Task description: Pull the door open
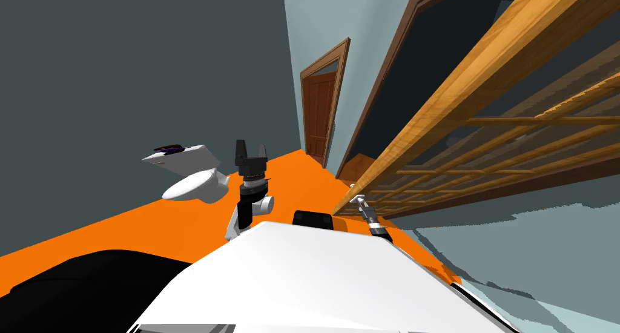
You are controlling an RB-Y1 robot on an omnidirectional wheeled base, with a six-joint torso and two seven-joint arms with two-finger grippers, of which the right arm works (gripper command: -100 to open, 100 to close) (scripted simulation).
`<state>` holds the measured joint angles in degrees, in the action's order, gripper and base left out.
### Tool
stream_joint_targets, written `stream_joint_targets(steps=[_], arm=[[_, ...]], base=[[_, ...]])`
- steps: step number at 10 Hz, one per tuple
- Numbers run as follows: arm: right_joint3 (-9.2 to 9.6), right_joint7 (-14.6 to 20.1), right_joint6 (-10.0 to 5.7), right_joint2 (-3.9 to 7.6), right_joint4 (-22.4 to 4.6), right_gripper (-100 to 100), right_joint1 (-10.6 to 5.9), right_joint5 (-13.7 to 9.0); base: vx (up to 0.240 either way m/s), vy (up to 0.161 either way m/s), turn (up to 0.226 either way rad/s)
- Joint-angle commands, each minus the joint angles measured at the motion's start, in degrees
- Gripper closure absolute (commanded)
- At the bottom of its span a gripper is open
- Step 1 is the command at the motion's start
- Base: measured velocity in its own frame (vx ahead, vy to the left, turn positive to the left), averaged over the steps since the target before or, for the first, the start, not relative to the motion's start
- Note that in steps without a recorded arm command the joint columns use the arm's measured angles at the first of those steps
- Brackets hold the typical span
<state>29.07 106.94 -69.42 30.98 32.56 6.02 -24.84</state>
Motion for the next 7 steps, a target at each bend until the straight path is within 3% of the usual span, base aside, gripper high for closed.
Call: stream_joint_targets(steps=[1,2,3,4,6,7], arm=[[0.37,0.7,-1.59,0.45,-0.6,100,0.22,0.2],[0.61,1.0,-2.32,0.66,-1.0,100,0.43,0.3],[0.64,0.9,-1.91,0.28,-1.3,100,0.12,0.4],[1.64,1.1,-3.77,0.65,-1.5,100,1.01,1.2],[1.97,1.2,-4.43,0.80,-1.6,100,1.31,1.4],[2.71,1.3,-5.93,1.12,-1.7,100,1.97,2.0]], base=[[-0.171,-0.075,0.113],[-0.175,-0.056,0.110],[-0.077,-0.024,0.027],[-0.110,-0.046,0.026],[-0.099,-0.023,0.010],[-0.101,-0.044,0.007]])
